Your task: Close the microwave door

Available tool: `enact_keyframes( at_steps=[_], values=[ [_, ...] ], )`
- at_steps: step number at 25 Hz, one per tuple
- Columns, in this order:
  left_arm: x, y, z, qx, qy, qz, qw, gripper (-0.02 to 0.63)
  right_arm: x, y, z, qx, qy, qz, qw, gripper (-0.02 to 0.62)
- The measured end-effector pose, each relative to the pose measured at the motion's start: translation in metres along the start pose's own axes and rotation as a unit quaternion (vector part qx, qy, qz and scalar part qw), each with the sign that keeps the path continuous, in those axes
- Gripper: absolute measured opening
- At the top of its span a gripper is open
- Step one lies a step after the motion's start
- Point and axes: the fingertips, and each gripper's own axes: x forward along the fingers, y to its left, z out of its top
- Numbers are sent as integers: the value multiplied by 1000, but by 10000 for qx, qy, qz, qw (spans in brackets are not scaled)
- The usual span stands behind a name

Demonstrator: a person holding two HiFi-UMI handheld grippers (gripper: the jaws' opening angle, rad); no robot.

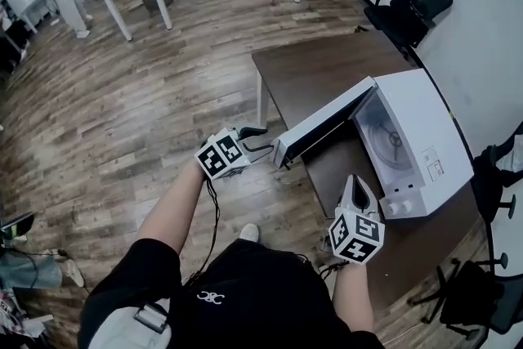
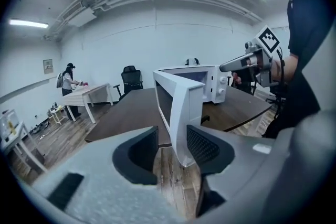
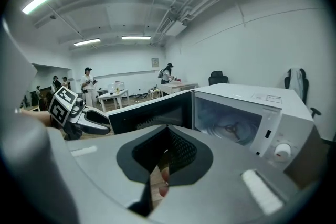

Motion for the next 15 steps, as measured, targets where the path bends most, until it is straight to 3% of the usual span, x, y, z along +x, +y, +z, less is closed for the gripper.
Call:
enact_keyframes(
  at_steps=[15],
  values=[
    [31, -28, -3, 199, 140, -898, 9957, 234, -2, -19, -15, 180, 146, -417, 9989, 3]
  ],
)
